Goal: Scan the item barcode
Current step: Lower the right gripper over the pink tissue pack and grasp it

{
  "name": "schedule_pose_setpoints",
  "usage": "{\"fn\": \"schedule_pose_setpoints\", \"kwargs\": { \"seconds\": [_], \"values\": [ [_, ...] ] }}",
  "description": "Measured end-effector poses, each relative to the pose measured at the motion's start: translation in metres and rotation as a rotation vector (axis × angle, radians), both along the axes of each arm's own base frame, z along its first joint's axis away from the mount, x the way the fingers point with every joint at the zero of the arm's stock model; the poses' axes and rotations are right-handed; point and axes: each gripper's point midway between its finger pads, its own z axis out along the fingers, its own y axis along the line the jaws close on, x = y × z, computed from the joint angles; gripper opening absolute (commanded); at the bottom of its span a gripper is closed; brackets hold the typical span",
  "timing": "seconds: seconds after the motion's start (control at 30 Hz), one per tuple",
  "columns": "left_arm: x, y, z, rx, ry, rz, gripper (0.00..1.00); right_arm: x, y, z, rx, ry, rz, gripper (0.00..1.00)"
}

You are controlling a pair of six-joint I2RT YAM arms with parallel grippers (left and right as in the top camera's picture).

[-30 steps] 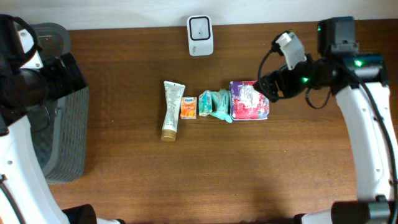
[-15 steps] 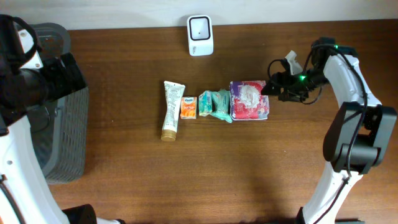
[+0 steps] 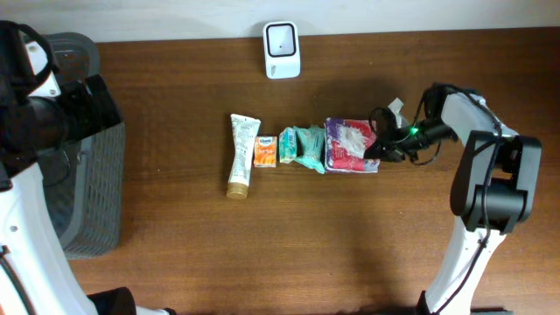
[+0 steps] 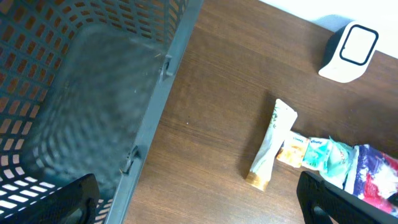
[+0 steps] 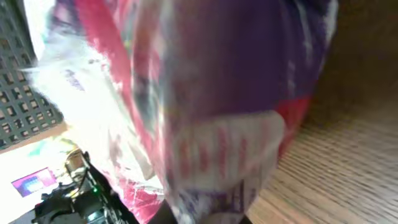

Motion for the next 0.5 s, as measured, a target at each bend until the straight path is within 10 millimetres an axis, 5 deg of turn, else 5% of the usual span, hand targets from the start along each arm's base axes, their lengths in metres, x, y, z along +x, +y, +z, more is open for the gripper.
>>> {"fn": "schedule_pose_setpoints", "kwargs": {
  "seconds": [0.1,0.23,0.33,0.37,0.43,0.5],
  "values": [
    [0.000,0.000,0.000,0.000,0.000,0.000,0.99,0.018,-0.016,0.035,-0.119,-0.056,0.015,0.04],
    [0.000,0.000,0.000,0.000,0.000,0.000,0.99,0.004,-0.063,0.085,-0.774,-0.020,-0.109,0.04],
    [0.000,0.000,0.000,0.000,0.000,0.001,0.99,-0.004,-0.062,0.090,-1.058,-0.011,-0.158,0.04],
    [0.000,0.000,0.000,0.000,0.000,0.000,0.99,-0.001,-0.056,0.089,-1.103,-0.034,-0.160,0.10],
    [0.000,0.000,0.000,0.000,0.000,0.000,0.99,0.002,-0.041,0.075,-1.151,-0.072,-0.142,0.40],
    [0.000,0.000,0.000,0.000,0.000,0.000,0.99,-0.006,-0.023,0.053,-1.178,-0.056,-0.073,0.48]
  ]
}}
